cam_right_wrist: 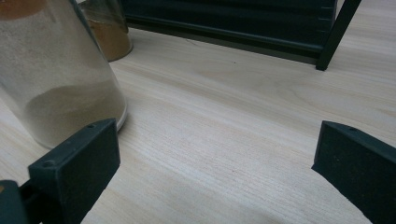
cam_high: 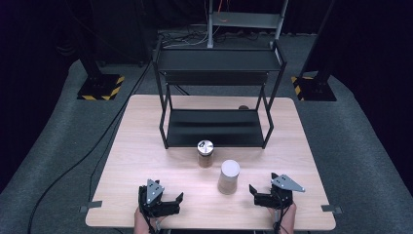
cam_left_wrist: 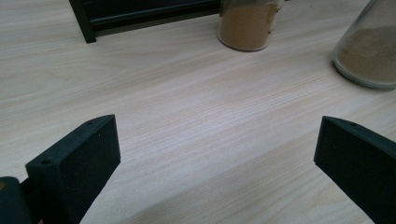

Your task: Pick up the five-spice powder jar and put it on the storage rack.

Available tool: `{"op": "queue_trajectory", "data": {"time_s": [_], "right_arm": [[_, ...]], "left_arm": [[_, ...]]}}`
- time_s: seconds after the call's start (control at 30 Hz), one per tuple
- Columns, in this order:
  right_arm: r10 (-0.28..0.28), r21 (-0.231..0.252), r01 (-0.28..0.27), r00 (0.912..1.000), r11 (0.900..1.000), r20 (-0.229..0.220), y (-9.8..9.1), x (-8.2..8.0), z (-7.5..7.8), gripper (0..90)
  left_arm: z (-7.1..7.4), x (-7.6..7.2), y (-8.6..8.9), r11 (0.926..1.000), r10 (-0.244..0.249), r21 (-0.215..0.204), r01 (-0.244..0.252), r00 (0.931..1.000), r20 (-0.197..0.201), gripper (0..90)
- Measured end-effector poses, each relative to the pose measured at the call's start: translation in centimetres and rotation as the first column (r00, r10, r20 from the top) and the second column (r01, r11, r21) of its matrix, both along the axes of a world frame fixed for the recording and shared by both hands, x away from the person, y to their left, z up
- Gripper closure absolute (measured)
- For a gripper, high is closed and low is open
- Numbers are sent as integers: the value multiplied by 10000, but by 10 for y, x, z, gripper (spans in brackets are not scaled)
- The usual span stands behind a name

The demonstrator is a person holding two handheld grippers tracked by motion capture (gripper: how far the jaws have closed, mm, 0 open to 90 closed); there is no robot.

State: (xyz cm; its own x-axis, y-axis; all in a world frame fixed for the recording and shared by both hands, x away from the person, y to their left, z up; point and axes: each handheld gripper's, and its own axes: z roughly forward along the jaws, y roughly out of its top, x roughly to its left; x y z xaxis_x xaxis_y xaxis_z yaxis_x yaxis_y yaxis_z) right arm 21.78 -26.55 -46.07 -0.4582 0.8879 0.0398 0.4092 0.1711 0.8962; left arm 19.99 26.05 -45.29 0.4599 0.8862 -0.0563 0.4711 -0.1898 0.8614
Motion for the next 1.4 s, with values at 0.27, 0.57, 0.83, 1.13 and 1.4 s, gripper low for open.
{"op": "queue_trajectory", "data": {"time_s": [0.27,0.57,0.83,1.13,1.4], "right_arm": [[-5,251,6,10000,9997,-22,-4,0,-1,0],[-36,320,37,10000,9995,-33,-5,0,-2,0],[-27,314,29,10000,9995,-84,-5,1,-1,0],[-84,314,88,9999,9995,-101,-5,1,-1,0],[-110,362,113,9999,9993,-75,-5,0,-2,0]], "left_arm": [[5,11,-7,9994,-251,237,255,9995,-178,0],[12,20,-12,9982,-433,410,438,9990,-143,0],[17,32,-17,9972,-637,393,640,9979,-101,0],[24,51,-28,9922,-1006,738,1004,9949,-21,0],[27,71,-33,9908,-1238,543,1237,9923,-22,0]]}}
